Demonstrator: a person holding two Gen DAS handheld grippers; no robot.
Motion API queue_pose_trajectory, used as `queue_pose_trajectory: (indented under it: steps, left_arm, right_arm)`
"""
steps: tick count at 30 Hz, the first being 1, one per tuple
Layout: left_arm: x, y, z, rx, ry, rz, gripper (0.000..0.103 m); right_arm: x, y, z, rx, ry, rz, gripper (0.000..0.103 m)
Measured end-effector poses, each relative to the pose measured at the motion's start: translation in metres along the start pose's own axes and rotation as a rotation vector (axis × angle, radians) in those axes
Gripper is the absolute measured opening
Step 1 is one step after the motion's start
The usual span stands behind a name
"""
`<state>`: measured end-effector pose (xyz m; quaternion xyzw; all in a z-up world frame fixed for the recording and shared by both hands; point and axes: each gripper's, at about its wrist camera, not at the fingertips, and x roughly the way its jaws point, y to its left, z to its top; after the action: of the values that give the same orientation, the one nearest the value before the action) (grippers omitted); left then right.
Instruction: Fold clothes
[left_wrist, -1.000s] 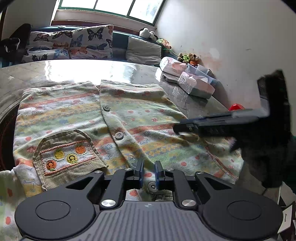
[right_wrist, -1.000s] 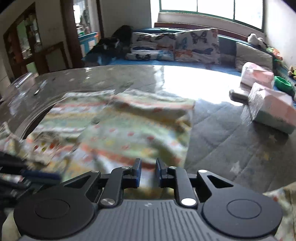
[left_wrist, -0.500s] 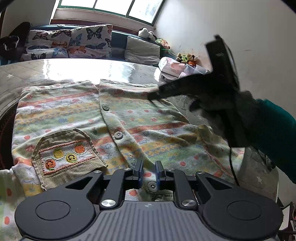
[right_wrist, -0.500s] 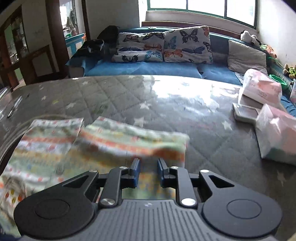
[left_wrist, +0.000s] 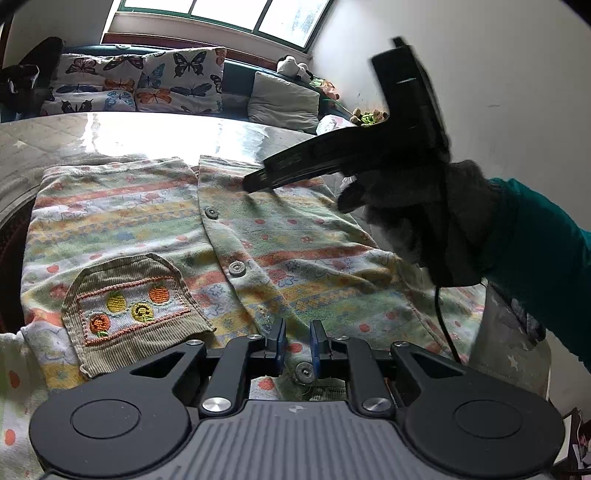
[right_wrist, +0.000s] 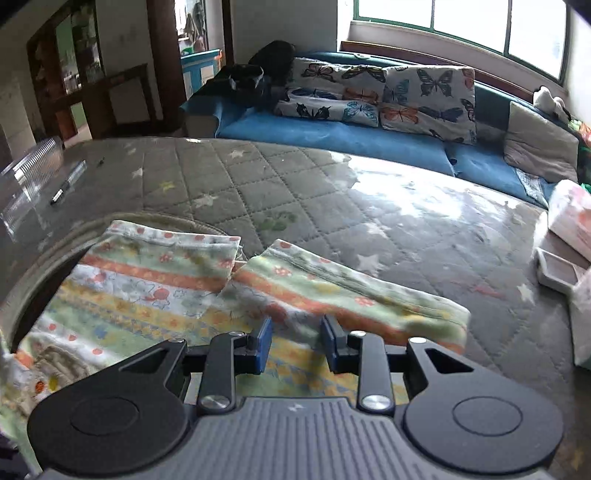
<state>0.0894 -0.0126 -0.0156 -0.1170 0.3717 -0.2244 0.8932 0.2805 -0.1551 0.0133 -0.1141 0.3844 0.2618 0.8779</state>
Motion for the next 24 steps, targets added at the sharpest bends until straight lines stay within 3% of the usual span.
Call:
queue_pose_trajectory:
  steps: [5, 11, 20, 24]
  left_arm:
    - [0.001, 0.001, 0.000, -0.005, 0.000, -0.002, 0.016]
    - [0.002, -0.003, 0.000, 0.006, -0.002, 0.007, 0.019]
    - [0.002, -0.026, -0.003, 0.098, -0.006, 0.052, 0.040]
    - [-0.001, -0.038, -0.004, 0.131, -0.004, 0.076, 0.041]
  right_arm:
    - [0.009, 0.002, 0.016, 0.013, -0.003, -0.001, 0.032]
    - [-0.035, -0.009, 0.010, -0.002, -0.027, -0.002, 0.040]
    - [-0.127, -0.015, -0.068, -0.084, 0.003, -0.010, 0.041]
    - [-0.158, -0.001, -0.112, -0.114, 0.012, 0.008, 0.041]
